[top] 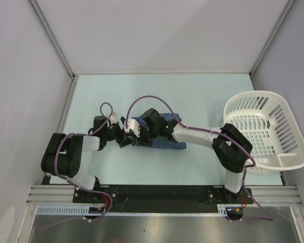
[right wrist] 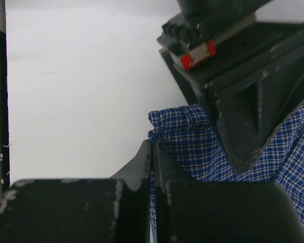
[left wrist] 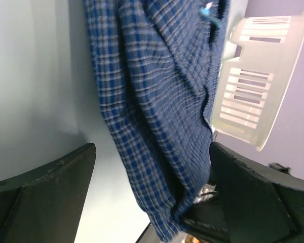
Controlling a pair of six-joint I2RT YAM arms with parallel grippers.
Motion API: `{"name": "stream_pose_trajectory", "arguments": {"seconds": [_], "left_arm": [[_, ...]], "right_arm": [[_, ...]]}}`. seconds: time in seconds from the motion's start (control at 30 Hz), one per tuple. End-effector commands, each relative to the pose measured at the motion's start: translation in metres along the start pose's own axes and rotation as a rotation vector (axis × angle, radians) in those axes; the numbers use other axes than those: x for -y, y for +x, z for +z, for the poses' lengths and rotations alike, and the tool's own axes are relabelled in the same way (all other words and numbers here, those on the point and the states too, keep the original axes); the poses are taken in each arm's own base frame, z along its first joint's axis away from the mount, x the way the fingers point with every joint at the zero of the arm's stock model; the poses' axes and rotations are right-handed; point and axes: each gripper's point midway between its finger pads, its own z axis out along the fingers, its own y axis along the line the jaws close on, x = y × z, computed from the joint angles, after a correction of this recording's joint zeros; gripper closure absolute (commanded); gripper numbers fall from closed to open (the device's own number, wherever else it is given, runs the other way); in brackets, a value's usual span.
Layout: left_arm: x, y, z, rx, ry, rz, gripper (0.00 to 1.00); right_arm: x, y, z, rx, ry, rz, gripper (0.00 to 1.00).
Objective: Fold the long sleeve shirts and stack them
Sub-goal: Neatly place the folded shirt to the corner
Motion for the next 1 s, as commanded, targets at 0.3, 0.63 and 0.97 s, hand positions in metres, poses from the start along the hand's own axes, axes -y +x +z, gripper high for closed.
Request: {"name": "stream_pose_trajectory", "arguments": {"seconds": [0.3,0.63,0.97], "left_arm": [[0.023,-0.022,0.047,-0.069,0.036,0.053,0.57],[-0.003,-0.123,0.076,-0.112,-0.253,0.434,1.00],[-0.015,-0.305,0.046,0.111,-0.320,0.575,1.00]], "right_arm": [[0.021,-0.044,0.006,0.100,0.055,-0.007,1.00],[0.065,-0.015,-0.046,0.044,0.144,0.202,0.38],[0.093,0.036,-0.105,-0.027,0.261,0.345,0.11]]}}
